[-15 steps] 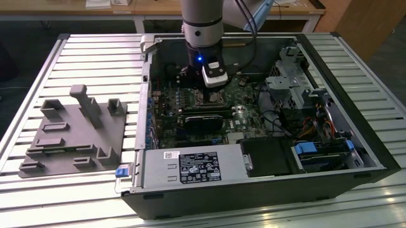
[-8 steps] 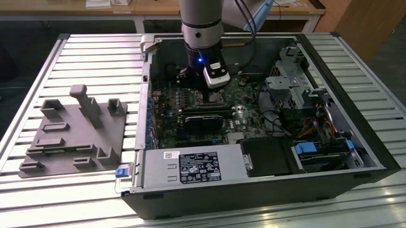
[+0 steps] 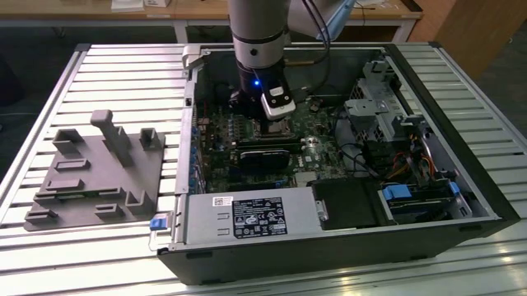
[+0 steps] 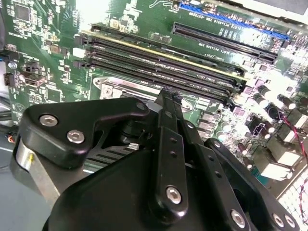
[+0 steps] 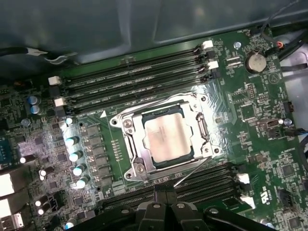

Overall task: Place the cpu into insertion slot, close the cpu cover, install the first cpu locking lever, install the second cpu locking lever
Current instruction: 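Install the second cpu locking lever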

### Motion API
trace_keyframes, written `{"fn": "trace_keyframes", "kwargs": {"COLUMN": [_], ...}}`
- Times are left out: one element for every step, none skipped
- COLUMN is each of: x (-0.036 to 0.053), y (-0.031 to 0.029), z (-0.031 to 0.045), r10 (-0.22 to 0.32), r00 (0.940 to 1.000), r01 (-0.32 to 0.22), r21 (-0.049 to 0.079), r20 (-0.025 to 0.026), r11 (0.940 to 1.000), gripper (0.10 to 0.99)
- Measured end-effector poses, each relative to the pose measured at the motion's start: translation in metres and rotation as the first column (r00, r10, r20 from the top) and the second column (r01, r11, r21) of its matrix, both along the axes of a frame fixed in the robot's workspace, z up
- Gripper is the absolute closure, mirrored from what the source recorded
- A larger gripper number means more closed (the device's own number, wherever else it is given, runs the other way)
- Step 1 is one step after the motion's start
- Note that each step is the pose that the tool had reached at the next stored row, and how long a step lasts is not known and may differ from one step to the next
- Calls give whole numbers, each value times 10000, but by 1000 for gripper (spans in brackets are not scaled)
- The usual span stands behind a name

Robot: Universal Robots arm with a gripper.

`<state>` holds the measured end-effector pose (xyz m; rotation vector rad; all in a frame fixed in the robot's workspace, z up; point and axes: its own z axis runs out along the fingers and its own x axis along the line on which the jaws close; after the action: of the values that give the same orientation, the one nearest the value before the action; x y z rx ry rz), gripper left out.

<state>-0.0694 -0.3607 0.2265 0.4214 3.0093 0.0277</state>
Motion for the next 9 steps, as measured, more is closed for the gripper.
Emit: {"fn": "trace_keyframes", "kwargs": {"x": [-6, -12, -18, -25, -32, -39, -46, -54, -61], "y": [-11, -21, -32, -42, -52, -61, -68, -76, -82], "z": [-6, -12, -18, -25, -32, -40, -47, -54, -61], "r10": [18, 38, 57, 76, 94, 113, 130, 150, 180], "r00": [10000, 10000, 10000, 10000, 10000, 9999, 9999, 9999, 9998], "r01": [-18, -38, -57, -76, -94, -113, -130, -150, -180], "r21": [25, 48, 71, 95, 125, 165, 214, 273, 307], "r20": [1, 2, 1, 0, 1, 1, 2, 3, 3], "r11": [10000, 10000, 10000, 9999, 9999, 9998, 9997, 9995, 9994], "gripper": [980, 980, 980, 980, 980, 980, 980, 980, 980]}}
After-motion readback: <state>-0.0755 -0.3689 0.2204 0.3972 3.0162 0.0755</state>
